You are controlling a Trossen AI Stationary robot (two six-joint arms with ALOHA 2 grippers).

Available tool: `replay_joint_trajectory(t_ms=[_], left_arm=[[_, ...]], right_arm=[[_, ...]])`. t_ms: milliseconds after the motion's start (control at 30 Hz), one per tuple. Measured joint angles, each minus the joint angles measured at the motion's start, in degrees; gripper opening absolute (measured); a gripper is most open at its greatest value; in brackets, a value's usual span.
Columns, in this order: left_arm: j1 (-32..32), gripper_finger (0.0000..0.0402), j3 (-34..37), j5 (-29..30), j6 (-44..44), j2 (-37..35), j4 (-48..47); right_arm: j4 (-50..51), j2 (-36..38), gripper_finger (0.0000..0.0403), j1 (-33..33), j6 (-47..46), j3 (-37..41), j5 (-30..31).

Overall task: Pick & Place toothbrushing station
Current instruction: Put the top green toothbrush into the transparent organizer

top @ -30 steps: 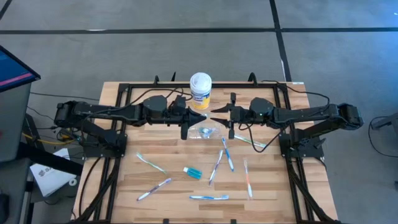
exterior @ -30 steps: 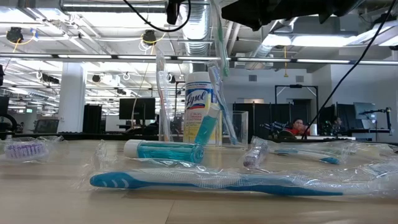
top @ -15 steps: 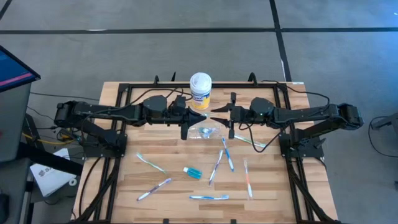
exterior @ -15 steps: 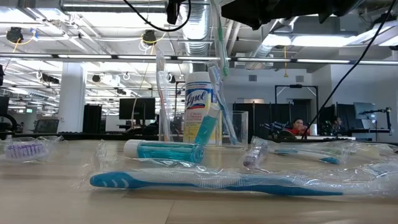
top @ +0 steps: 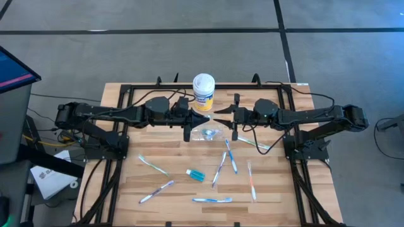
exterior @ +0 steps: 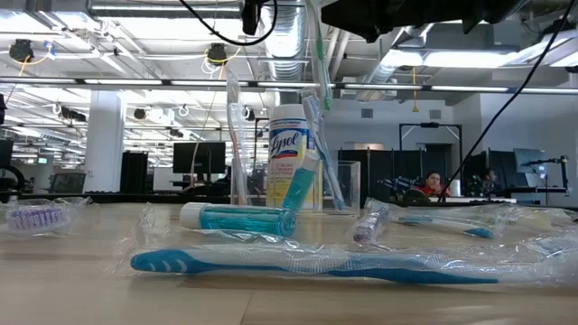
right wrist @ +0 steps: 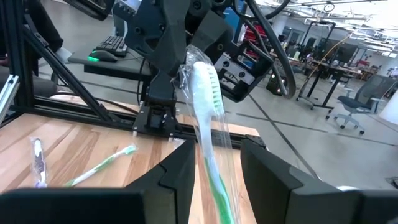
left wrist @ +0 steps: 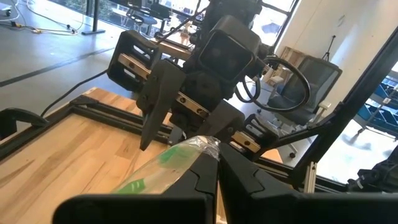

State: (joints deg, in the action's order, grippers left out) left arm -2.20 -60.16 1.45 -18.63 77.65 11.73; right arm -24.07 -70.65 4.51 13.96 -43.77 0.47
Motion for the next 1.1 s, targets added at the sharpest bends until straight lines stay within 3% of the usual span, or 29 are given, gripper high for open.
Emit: replay_joint_trajectory(t_ms=[333,833,1100], left_arm=[[0.0,0.0,0.02,-0.02,0.0,0.5,-0.27],[-0.02,0.0,0.02,-0.02,0.39,0.5,-0.33],[-0.02,0.0,0.02,0.0,0.39,0.5,-0.33]], right_arm=[[-3.3,-8.29,0.0118,0.0,1.09,-3.26,-0.2],[0.98,-7.2,0.0118,0.0,1.07,-4.57,-0.11],[0.89,-7.22,0.0066,0.0,1.07,-4.55,-0.11]])
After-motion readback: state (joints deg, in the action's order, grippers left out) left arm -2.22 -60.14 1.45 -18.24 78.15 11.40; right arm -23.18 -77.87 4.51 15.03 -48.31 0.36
